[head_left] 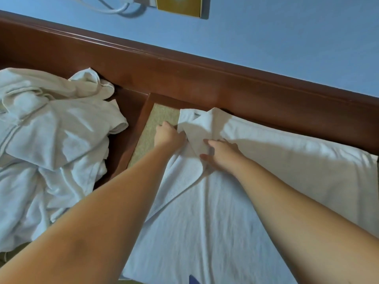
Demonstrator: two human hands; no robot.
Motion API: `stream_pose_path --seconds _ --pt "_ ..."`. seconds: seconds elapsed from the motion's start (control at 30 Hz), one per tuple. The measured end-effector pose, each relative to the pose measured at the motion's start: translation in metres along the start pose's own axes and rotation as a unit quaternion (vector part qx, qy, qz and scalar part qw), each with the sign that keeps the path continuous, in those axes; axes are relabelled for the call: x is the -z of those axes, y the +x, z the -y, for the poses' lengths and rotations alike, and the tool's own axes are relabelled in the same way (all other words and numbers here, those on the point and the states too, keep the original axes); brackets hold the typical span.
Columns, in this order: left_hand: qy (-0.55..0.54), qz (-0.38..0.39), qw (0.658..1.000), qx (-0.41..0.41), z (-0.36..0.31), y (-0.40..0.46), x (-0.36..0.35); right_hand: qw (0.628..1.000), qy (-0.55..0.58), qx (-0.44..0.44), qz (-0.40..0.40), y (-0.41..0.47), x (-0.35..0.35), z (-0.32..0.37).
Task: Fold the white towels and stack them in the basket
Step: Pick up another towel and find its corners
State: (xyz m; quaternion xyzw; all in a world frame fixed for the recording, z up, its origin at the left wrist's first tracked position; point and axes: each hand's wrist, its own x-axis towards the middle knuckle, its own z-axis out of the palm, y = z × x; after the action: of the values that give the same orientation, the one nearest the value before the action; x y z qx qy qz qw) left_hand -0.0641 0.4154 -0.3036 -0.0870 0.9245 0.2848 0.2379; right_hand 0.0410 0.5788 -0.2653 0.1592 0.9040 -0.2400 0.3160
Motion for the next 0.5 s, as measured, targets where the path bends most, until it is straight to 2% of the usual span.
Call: stream_pose_path --seconds 0.23,0.37,0.5 --pt "0.042 0.087 0.995 -0.001 -0.022 0.011 0.003 0.999 0.027 -0.006 -0.024 0.003 -0.006 -0.001" --pt "0.040 0.060 0.997 -0.007 -0.029 0.012 -0.005 0.999 0.009 -0.009 -0.030 0.001 0.004 0.005" --pt "-0.136 0.011 0.990 0.022 -0.034 0.024 0.000 0.996 0.025 -0.064 -0.051 0.012 0.001 0.022"
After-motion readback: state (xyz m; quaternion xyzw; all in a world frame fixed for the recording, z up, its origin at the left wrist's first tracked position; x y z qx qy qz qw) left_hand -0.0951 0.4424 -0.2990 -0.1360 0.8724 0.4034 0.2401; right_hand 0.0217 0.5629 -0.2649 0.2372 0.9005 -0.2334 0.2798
